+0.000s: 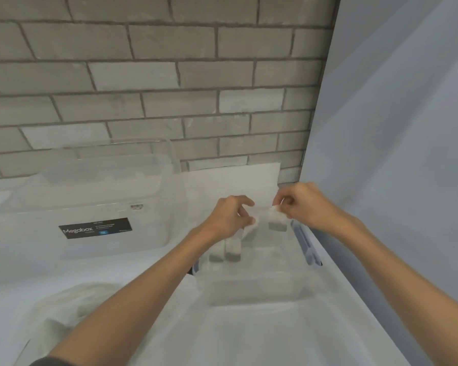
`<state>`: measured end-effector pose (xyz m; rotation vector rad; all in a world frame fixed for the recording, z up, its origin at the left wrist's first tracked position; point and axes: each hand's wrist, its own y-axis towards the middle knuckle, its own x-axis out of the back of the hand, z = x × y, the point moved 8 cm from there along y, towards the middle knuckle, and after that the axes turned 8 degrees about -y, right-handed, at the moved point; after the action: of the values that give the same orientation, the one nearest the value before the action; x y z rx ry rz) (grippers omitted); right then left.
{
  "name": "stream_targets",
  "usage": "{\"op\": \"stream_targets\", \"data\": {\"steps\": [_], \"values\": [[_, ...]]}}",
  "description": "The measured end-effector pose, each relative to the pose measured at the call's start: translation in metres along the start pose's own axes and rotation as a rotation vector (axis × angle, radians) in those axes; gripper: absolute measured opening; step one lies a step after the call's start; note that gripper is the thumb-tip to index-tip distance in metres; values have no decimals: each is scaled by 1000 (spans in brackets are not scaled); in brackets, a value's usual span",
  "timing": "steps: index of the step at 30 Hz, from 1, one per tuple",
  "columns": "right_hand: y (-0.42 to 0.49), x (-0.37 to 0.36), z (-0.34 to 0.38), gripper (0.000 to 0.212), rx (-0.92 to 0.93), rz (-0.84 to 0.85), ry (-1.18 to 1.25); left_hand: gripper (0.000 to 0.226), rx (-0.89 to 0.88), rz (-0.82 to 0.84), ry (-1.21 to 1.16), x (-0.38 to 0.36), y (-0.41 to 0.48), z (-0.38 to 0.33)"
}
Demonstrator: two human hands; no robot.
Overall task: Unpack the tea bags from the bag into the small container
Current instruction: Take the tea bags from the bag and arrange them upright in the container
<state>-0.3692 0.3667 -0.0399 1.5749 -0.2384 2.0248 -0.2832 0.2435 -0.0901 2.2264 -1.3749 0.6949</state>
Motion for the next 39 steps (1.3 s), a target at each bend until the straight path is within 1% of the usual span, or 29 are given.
{"op": "stream_targets", "data": {"steps": [3,6,15,17,22,25,31,34,39], "values": [[3,-20,-10,19,1,67,-84,16,46,64,134,-29,13,16],[6,-35,-16,21,-7,103,-105,16,113,121,225,-50,18,31],[12,-69,-17,22,0,242,-157,17,162,171,390,-64,25,52],[12,-74,-15,21,-2,274,-169,19,145,171,480,-64,26,53],[12,-87,-11,23,-7,355,-237,20,10,203,913,-67,21,41],[12,-95,-9,27,0,394,-283,19,-65,247,1065,-71,19,36],[13,-107,-7,27,-7,424,-334,16,-182,220,1109,-68,17,23],[13,-111,-7,27,-10,430,-345,16,-199,178,1092,-58,14,18],[15,-115,-7,26,-5,419,-351,7,-189,118,1046,-40,12,10]]}}
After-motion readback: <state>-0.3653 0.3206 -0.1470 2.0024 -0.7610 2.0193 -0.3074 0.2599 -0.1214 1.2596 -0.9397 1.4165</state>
